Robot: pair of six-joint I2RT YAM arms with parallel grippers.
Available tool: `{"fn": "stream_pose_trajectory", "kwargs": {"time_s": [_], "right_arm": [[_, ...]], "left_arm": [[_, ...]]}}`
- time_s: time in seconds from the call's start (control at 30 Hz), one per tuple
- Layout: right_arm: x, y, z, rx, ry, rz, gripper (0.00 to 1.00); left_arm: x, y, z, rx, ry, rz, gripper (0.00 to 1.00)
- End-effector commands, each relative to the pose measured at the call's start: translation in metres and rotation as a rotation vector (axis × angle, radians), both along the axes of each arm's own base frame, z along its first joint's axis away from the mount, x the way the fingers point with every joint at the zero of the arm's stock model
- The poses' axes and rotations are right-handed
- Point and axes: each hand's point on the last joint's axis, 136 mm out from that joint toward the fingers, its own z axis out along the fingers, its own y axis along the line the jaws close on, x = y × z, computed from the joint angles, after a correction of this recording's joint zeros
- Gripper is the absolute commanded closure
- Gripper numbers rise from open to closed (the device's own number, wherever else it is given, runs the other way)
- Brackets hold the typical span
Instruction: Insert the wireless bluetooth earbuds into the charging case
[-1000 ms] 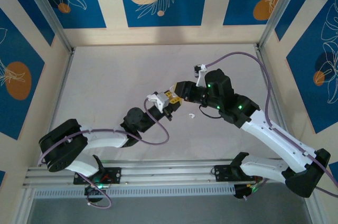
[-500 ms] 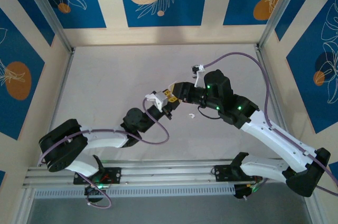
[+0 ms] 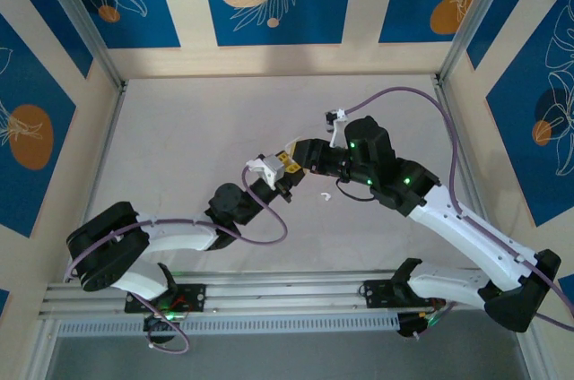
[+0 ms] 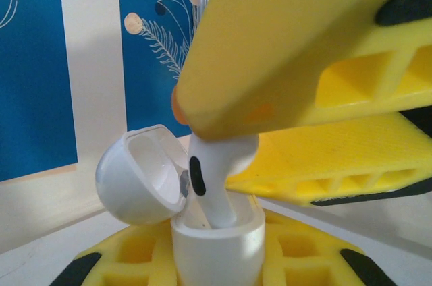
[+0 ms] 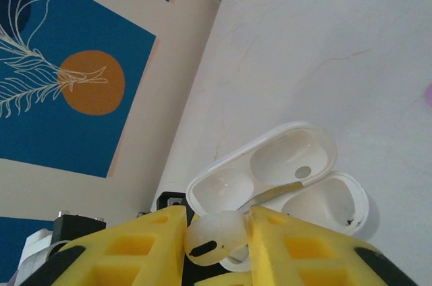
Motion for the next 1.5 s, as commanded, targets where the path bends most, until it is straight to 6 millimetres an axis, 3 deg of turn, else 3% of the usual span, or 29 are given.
{"fn": "stream_pose_trajectory", "kwargs": {"time_s": [0.0, 0.37, 0.63, 0.77, 0.83, 0.9, 1.07, 1.23, 1.33, 1.47], "right_arm": [[-0.004, -0.008, -0.023, -0.115, 0.059, -0.014, 0.67], [0.0, -0.012, -0.015, -0.19, 0.025, -0.027, 0.59], [-0.001, -0.016, 0.013, -0.214, -0.058, 0.005, 0.48], [0.002, -0.03, 0.036, -0.224, -0.137, -0.013, 0.47], [0.008, -0.049, 0.035, -0.241, -0.136, -0.066, 0.46], [0.015, -0.071, 0.02, -0.248, -0.076, -0.12, 0.47], [0.028, -0.111, -0.072, -0.223, 0.272, -0.187, 0.47], [0.029, -0.11, -0.166, -0.292, 0.515, -0.097, 0.5], [0.03, -0.107, -0.212, -0.371, 0.627, -0.055, 0.53], [0.036, -0.101, -0.251, -0.497, 0.696, -0.009, 0.54]], "left_arm": [[-0.01, 0.006, 0.042, -0.127, -0.087, -0.01, 0.94], [-0.014, 0.006, 0.042, -0.127, -0.089, -0.031, 0.94], [-0.016, 0.008, 0.038, -0.113, -0.089, -0.034, 0.94], [-0.015, 0.014, 0.032, -0.101, -0.075, -0.012, 0.94], [-0.015, 0.022, 0.029, -0.097, -0.07, 0.017, 0.94], [-0.014, 0.031, 0.027, -0.086, -0.065, 0.051, 0.94], [-0.014, 0.052, 0.023, -0.032, -0.055, 0.126, 0.94], [-0.017, 0.062, 0.027, 0.011, -0.064, 0.149, 0.94], [-0.02, 0.064, 0.029, 0.022, -0.064, 0.143, 0.94], [-0.022, 0.065, 0.032, 0.019, -0.068, 0.136, 0.93]]}}
